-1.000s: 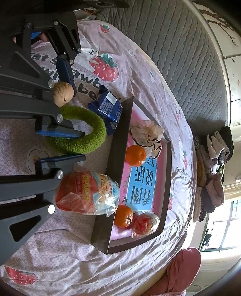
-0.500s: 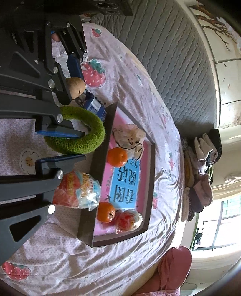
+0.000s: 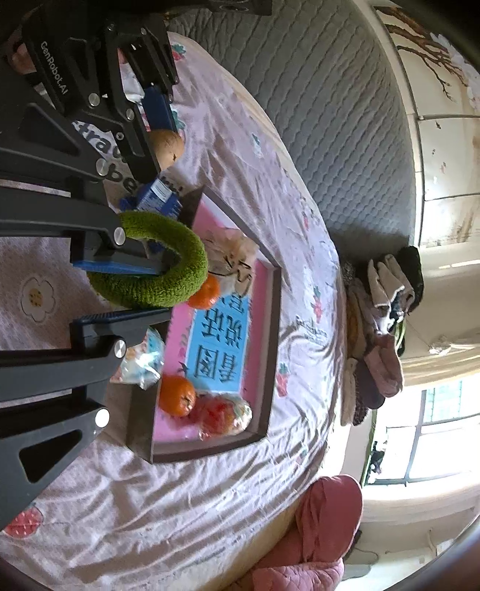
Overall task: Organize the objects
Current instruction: 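Lift the walnut with the left tool while the right lifts the green ring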
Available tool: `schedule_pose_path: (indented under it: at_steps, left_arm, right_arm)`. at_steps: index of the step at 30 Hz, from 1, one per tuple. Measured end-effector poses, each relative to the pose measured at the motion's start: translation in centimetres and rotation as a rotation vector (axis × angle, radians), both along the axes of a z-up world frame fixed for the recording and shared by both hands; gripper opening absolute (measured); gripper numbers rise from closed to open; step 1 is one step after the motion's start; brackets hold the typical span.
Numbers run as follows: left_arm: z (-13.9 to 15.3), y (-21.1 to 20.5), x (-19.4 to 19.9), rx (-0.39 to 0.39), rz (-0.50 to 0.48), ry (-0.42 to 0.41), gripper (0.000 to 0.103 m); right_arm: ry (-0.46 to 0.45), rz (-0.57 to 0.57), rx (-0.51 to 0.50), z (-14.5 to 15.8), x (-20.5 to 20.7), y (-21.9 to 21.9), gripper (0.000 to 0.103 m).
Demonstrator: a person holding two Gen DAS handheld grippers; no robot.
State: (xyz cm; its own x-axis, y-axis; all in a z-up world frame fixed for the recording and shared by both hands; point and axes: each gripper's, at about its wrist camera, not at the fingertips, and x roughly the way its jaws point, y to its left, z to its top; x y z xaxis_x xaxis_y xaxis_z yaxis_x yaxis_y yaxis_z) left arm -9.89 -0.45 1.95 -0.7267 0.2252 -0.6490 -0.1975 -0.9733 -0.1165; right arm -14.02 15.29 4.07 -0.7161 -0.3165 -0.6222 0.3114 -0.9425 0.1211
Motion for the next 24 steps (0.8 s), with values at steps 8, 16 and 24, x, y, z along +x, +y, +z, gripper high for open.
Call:
schedule_pose_path:
  at_steps: [8,16,24]
  left_arm:
    - [0.8,0.9,-0.5,-0.034,0.018,0.048,0.034]
    - [1.3,0.6,-1.2,-0.057,0.054,0.076,0.034]
    - [2.2,-0.1,-2.0,-0.055,0.096,0.116,0.034]
  right_arm:
    - [0.03,-0.03,0.014,0.7,-0.4,0.5,0.017]
    - [0.06,-0.044,0.01,1.5,-0.6,0.7,0.017]
    - [0.107,-0.07,0.003,2.8,-1.0,0.6,0.017]
